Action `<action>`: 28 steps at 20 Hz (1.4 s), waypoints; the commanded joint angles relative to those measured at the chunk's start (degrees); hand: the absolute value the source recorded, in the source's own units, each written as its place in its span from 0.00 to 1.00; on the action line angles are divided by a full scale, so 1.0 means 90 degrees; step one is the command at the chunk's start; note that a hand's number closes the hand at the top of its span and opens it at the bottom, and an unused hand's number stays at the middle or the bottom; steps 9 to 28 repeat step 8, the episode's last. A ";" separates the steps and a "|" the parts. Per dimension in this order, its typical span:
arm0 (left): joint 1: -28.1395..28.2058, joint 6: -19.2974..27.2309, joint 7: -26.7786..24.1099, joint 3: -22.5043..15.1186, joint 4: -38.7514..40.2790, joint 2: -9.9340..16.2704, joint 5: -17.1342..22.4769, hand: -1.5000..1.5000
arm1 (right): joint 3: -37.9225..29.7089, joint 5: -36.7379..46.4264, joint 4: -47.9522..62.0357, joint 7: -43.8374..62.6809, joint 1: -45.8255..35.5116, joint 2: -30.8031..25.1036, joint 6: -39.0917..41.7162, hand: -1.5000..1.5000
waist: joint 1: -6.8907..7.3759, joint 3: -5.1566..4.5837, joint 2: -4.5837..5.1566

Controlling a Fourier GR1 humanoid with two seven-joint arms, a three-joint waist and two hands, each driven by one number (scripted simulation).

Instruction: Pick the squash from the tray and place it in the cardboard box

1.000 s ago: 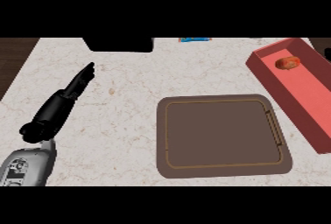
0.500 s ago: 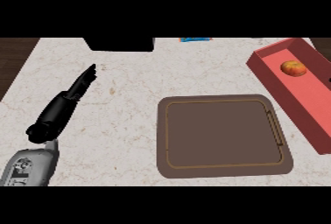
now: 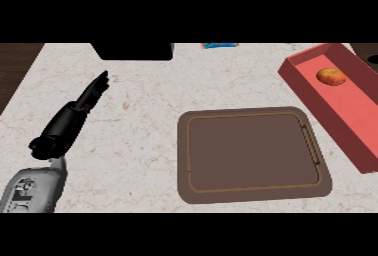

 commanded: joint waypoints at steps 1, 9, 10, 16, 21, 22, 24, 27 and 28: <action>0.0086 -0.0177 0.0051 0.0114 -0.0164 0.0178 0.0133 0.50 | -0.1278 -0.1208 0.0135 0.0010 -0.0053 -0.0203 -0.0165 0.00 | 0.0051 0.0003 -0.0003; -0.0042 -0.0115 -0.0002 -0.0033 -0.0052 -0.0037 0.0062 0.50 | -0.1884 -0.1836 0.0408 -0.0598 0.0691 -0.0568 -0.0521 0.00 | 0.0129 -0.0005 0.0074; -0.0042 -0.0115 -0.0002 -0.0033 -0.0052 -0.0037 0.0062 0.50 | -0.1884 -0.1836 0.0408 -0.0598 0.0691 -0.0568 -0.0521 0.00 | 0.0129 -0.0005 0.0074; -0.0042 -0.0115 -0.0002 -0.0033 -0.0052 -0.0037 0.0062 0.50 | -0.1884 -0.1836 0.0408 -0.0598 0.0691 -0.0568 -0.0521 0.00 | 0.0129 -0.0005 0.0074; -0.0042 -0.0115 -0.0002 -0.0033 -0.0052 -0.0037 0.0062 0.50 | -0.1884 -0.1836 0.0408 -0.0598 0.0691 -0.0568 -0.0521 0.00 | 0.0129 -0.0005 0.0074; -0.0042 -0.0115 -0.0002 -0.0033 -0.0052 -0.0037 0.0062 0.50 | -0.1884 -0.1836 0.0408 -0.0598 0.0691 -0.0568 -0.0521 0.00 | 0.0129 -0.0005 0.0074; -0.0042 -0.0115 -0.0002 -0.0033 -0.0052 -0.0037 0.0062 0.50 | -0.1884 -0.1836 0.0408 -0.0598 0.0691 -0.0568 -0.0521 0.00 | 0.0129 -0.0005 0.0074; -0.0042 -0.0115 -0.0002 -0.0033 -0.0052 -0.0037 0.0062 0.50 | -0.1884 -0.1836 0.0408 -0.0598 0.0691 -0.0568 -0.0521 0.00 | 0.0129 -0.0005 0.0074; -0.0042 -0.0115 -0.0002 -0.0033 -0.0052 -0.0037 0.0062 0.50 | -0.1884 -0.1836 0.0408 -0.0598 0.0691 -0.0568 -0.0521 0.00 | 0.0129 -0.0005 0.0074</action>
